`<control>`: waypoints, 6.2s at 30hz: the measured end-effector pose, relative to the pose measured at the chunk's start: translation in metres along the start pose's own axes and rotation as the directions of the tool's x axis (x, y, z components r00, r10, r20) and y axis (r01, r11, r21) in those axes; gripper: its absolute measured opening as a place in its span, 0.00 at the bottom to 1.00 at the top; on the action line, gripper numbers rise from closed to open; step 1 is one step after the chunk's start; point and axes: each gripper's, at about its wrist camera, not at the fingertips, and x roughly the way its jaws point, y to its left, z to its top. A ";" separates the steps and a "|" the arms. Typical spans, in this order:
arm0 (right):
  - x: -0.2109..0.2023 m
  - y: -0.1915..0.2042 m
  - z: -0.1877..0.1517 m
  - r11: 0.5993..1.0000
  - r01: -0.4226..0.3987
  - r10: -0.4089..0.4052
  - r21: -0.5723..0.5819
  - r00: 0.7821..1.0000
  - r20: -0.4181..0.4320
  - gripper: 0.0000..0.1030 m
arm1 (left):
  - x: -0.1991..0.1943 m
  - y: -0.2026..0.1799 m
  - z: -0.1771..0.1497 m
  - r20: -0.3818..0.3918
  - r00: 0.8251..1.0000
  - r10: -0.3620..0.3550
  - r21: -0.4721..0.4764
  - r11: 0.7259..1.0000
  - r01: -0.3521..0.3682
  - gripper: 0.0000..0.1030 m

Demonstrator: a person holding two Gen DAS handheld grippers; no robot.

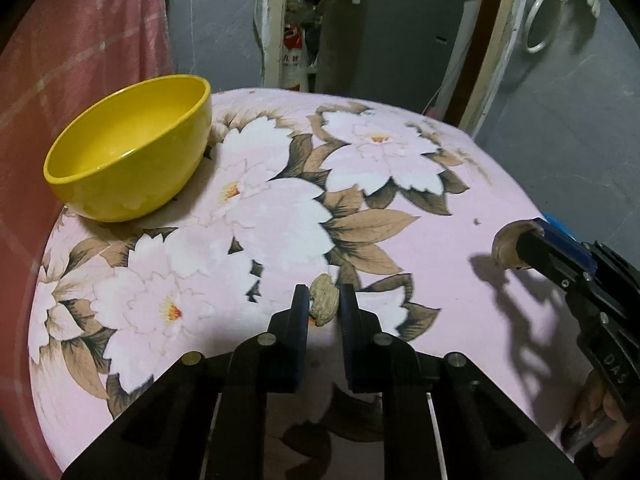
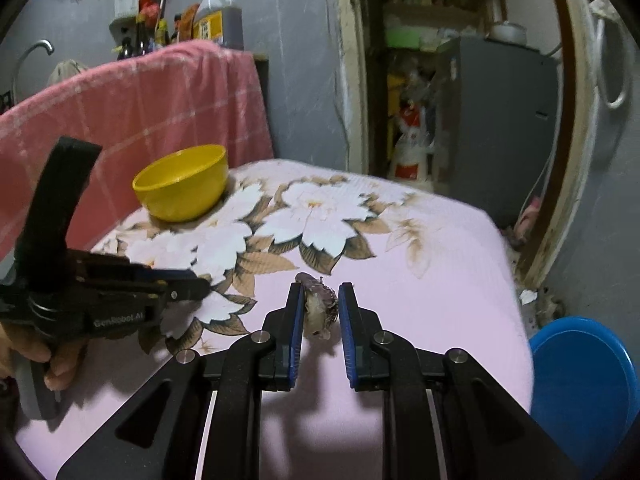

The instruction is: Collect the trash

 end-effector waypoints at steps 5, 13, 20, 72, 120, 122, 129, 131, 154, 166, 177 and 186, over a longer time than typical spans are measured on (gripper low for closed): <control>-0.027 -0.006 -0.002 0.999 0.012 -0.015 0.037 0.995 0.097 0.14 | -0.023 -0.017 -0.009 0.087 0.996 -0.003 0.009 1.000 0.002 0.12; -0.070 -0.012 -0.009 0.997 0.028 -0.048 0.077 0.964 0.261 0.14 | -0.065 -0.049 -0.021 0.286 0.957 -0.052 -0.014 0.998 0.058 0.12; -0.117 -0.028 -0.010 0.988 0.101 -0.141 0.117 0.901 0.410 0.14 | -0.092 -0.093 -0.001 0.424 0.892 -0.154 0.050 0.988 0.146 0.12; -0.162 -0.215 -0.075 0.694 0.364 -0.509 0.621 0.858 0.066 0.29 | 0.031 -0.292 0.042 0.055 0.918 -0.394 0.194 0.906 0.377 0.32; -0.269 -0.047 -0.087 0.832 0.419 -0.547 0.365 0.729 0.411 1.00 | -0.168 -0.153 -0.073 0.546 0.825 -0.142 0.087 0.990 0.113 0.98; -0.275 -0.040 -0.091 0.834 0.423 -0.546 0.355 0.726 0.417 1.00 | -0.174 -0.151 -0.081 0.556 0.820 -0.139 0.085 0.990 0.110 0.98; -0.289 -0.011 -0.106 0.847 0.418 -0.526 0.327 0.747 0.407 1.00 | -0.198 -0.140 -0.110 0.585 0.802 -0.117 0.088 0.993 0.081 0.98; -0.293 -0.003 -0.111 0.851 0.415 -0.521 0.323 0.748 0.411 1.00 | -0.201 -0.134 -0.121 0.590 0.801 -0.104 0.077 0.994 0.072 0.98; -0.266 0.060 -0.162 0.879 0.422 -0.477 0.223 0.793 0.379 1.00 | -0.199 -0.087 -0.214 0.596 0.803 -0.011 -0.003 1.000 0.016 0.98; -0.256 0.054 -0.173 0.881 0.412 -0.471 0.232 0.806 0.358 1.00 | -0.184 -0.088 -0.231 0.600 0.800 0.019 0.016 0.999 -0.035 0.98; -0.254 0.050 -0.173 0.882 0.405 -0.467 0.241 0.817 0.337 1.00 | -0.179 -0.081 -0.231 0.592 0.806 0.020 0.003 1.000 -0.027 0.98; -0.255 0.047 -0.174 0.882 0.401 -0.467 0.249 0.819 0.335 1.00 | -0.180 -0.080 -0.232 0.595 0.803 0.021 0.010 0.999 -0.033 0.98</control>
